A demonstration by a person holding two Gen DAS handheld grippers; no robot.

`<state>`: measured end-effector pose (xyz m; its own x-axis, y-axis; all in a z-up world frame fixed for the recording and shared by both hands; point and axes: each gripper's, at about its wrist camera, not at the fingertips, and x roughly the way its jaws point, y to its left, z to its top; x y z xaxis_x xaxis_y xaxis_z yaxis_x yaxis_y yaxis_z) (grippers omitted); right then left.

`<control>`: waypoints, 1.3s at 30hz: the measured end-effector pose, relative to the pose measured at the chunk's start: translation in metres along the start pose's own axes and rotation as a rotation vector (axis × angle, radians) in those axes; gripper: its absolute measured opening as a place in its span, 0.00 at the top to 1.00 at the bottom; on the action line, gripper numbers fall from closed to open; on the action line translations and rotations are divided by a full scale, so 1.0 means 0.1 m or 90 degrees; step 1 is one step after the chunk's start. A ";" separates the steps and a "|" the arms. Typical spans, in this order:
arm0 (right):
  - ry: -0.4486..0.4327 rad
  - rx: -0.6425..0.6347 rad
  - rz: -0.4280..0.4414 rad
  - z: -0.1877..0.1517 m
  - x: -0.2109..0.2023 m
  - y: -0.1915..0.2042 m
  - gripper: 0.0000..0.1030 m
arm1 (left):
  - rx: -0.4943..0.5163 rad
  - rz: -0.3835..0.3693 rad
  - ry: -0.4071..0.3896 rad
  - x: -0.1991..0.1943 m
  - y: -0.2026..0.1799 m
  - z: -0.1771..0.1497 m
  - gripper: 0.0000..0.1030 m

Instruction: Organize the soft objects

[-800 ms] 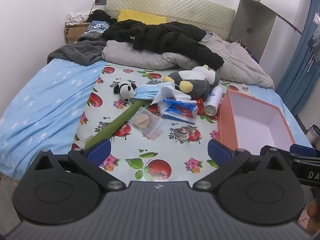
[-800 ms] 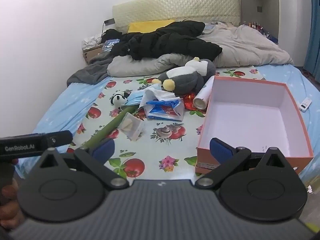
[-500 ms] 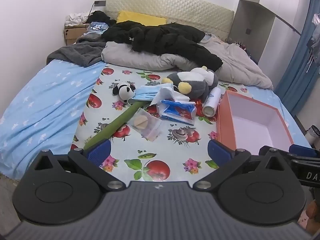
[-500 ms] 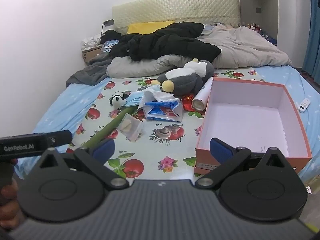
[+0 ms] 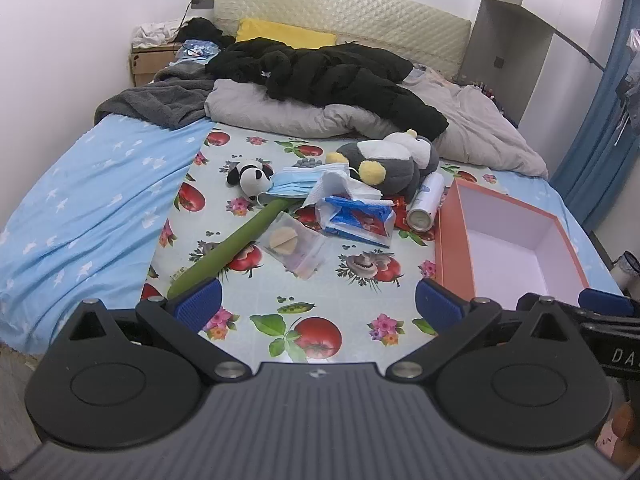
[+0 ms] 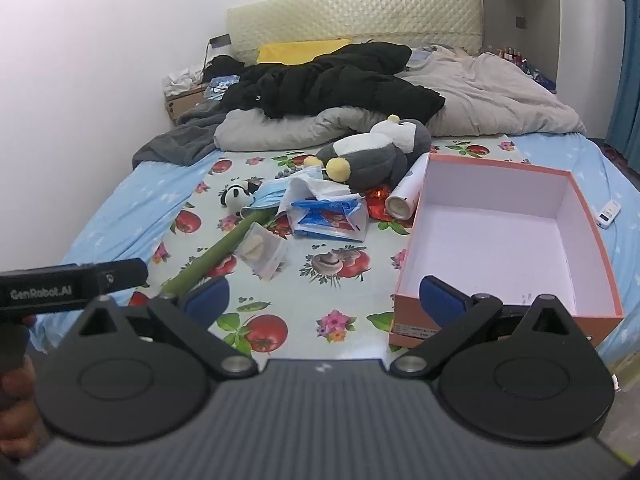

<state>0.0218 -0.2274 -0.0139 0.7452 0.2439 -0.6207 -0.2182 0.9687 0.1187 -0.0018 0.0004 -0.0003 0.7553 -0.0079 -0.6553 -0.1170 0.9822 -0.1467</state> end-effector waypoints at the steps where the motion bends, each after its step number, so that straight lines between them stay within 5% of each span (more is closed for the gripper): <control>1: 0.000 -0.002 0.000 0.00 0.01 0.01 0.00 | -0.001 0.000 0.000 0.00 0.00 -0.01 0.00; 39: 0.007 0.006 0.003 -0.01 0.01 -0.02 0.00 | -0.002 -0.001 0.008 0.06 -0.03 -0.05 0.00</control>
<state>0.0222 -0.2295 -0.0155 0.7375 0.2473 -0.6284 -0.2148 0.9681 0.1288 -0.0005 -0.0040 -0.0072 0.7478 -0.0124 -0.6638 -0.1172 0.9816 -0.1505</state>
